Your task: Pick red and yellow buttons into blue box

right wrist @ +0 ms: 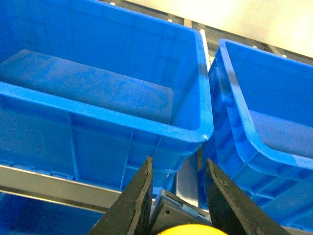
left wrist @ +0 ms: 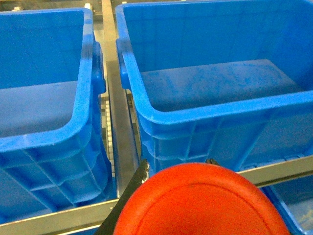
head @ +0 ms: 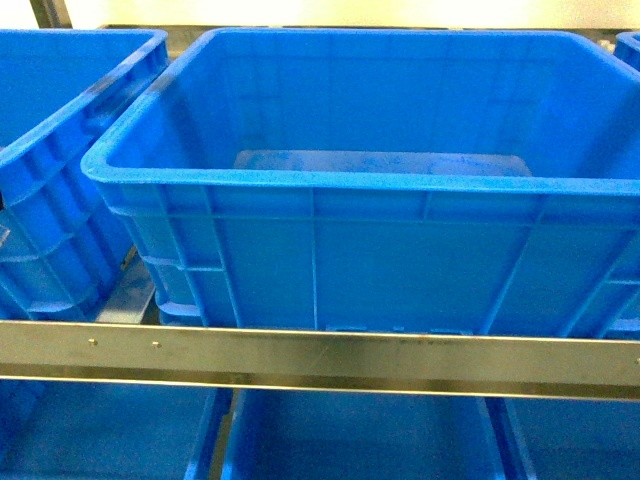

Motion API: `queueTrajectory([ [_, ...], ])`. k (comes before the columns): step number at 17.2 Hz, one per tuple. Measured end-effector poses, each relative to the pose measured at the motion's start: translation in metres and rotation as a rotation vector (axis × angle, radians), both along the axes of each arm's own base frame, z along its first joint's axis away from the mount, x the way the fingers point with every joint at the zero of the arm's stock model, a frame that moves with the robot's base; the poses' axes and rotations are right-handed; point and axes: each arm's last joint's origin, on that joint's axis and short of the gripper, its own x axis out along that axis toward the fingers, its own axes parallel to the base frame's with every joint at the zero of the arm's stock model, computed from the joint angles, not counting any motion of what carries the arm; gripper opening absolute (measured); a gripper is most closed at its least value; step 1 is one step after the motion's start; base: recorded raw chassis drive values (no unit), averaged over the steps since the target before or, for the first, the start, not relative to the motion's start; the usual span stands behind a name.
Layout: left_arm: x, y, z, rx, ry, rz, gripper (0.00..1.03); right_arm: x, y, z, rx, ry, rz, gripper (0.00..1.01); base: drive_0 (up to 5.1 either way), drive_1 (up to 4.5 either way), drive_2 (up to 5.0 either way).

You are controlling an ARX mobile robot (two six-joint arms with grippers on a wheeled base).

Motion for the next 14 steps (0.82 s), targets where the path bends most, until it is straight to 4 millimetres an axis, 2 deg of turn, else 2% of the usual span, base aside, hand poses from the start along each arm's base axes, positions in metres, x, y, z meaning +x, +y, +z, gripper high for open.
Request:
queueTrajectory([
  [10, 0.000, 0.000, -0.001, 0.001, 0.004, 0.001, 0.25, 0.005, -0.003, -0.001, -0.014, 0.047, 0.021, 0.29, 5.1, -2.38, -2.4],
  [14, 0.000, 0.000, -0.001, 0.001, 0.004, 0.001, 0.25, 0.026, -0.001, 0.038, -0.009, -0.010, 0.047, 0.29, 0.0, 0.00, 0.0],
])
